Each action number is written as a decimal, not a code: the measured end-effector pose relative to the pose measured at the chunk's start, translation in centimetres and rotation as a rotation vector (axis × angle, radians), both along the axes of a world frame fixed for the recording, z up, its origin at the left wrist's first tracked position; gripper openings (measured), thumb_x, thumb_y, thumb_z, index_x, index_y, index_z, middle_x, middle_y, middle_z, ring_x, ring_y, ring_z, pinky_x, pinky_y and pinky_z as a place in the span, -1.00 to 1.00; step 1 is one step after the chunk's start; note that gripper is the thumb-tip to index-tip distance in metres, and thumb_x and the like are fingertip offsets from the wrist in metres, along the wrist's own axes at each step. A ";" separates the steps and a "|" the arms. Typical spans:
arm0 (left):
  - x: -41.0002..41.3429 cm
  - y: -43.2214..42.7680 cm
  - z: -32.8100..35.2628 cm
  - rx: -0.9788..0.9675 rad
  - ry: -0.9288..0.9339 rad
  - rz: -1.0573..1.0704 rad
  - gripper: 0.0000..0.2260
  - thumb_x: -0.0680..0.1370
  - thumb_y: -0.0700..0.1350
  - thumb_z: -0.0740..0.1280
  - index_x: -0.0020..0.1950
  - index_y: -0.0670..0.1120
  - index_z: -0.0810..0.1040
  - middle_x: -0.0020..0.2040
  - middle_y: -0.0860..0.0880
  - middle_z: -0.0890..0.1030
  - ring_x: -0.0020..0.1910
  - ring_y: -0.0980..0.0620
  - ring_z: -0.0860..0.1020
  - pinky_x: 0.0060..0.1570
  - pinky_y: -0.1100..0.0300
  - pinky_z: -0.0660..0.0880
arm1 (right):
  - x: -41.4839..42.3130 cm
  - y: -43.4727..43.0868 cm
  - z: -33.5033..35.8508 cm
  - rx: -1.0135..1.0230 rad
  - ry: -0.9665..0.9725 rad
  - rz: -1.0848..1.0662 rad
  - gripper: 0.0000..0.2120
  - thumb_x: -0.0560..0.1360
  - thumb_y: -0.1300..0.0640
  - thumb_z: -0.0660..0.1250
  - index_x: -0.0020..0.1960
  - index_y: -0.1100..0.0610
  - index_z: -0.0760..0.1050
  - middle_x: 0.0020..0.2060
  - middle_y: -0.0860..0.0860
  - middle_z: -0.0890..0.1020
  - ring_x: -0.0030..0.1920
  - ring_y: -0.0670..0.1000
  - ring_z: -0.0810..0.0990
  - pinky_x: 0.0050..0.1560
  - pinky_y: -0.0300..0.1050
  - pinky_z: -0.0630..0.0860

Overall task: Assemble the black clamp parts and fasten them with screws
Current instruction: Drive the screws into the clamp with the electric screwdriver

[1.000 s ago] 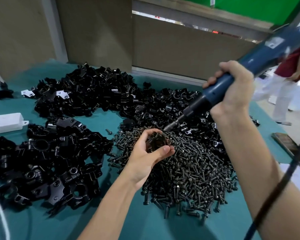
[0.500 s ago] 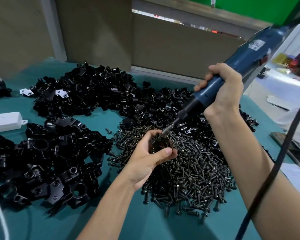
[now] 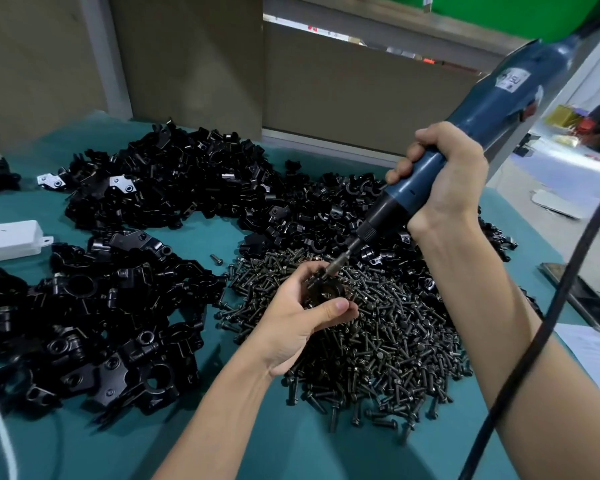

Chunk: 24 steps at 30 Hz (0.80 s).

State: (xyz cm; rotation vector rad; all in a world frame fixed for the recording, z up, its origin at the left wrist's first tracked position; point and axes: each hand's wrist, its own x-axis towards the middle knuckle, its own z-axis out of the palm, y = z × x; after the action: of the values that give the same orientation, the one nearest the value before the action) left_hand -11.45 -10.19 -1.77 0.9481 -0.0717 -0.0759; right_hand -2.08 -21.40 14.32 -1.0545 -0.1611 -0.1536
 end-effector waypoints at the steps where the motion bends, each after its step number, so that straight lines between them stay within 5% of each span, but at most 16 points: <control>1: 0.0 0.0 0.0 0.007 -0.002 0.002 -0.54 0.35 -0.30 0.46 0.22 -0.11 0.46 -0.15 -0.08 0.69 -0.08 -0.08 0.70 0.05 0.13 0.62 | 0.0 0.0 0.0 -0.002 0.003 0.001 -0.82 0.42 0.35 0.28 -0.22 0.14 0.32 -0.44 0.05 0.41 -0.51 0.00 0.37 -0.43 -0.16 0.41; 7: 0.0 0.0 -0.2 0.090 -0.033 0.022 -0.55 0.37 -0.25 0.48 0.23 -0.13 0.47 -0.10 -0.03 0.70 -0.03 -0.09 0.69 0.24 0.01 0.57 | 0.3 -0.1 -0.2 0.018 0.039 -0.001 -0.82 0.41 0.34 0.28 -0.26 0.14 0.33 -0.45 0.04 0.41 -0.52 -0.01 0.37 -0.44 -0.16 0.40; 17: 0.0 -0.2 -0.4 0.145 -0.016 0.045 -0.59 0.43 -0.29 0.47 0.23 -0.14 0.46 -0.07 -0.03 0.71 -0.01 -0.09 0.70 0.22 0.08 0.57 | 0.5 -0.2 -0.6 0.043 0.071 0.001 -0.83 0.40 0.34 0.29 -0.25 0.15 0.33 -0.45 0.04 0.42 -0.52 -0.01 0.37 -0.44 -0.16 0.40; 24: -0.1 -0.1 -0.4 0.140 -0.014 0.048 -0.48 0.34 -0.19 0.51 0.25 -0.13 0.42 -0.06 -0.06 0.69 0.03 -0.11 0.68 0.32 -0.06 0.50 | 0.6 0.0 -0.7 0.042 0.063 -0.011 -0.82 0.41 0.37 0.28 -0.27 0.16 0.34 -0.46 0.06 0.41 -0.53 0.00 0.37 -0.44 -0.17 0.41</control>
State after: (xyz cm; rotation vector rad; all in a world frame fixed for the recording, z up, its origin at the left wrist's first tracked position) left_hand -11.52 -10.25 -2.13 1.0896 -0.0571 -0.0306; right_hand -1.47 -21.38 13.61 -1.0170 -0.0950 -0.1328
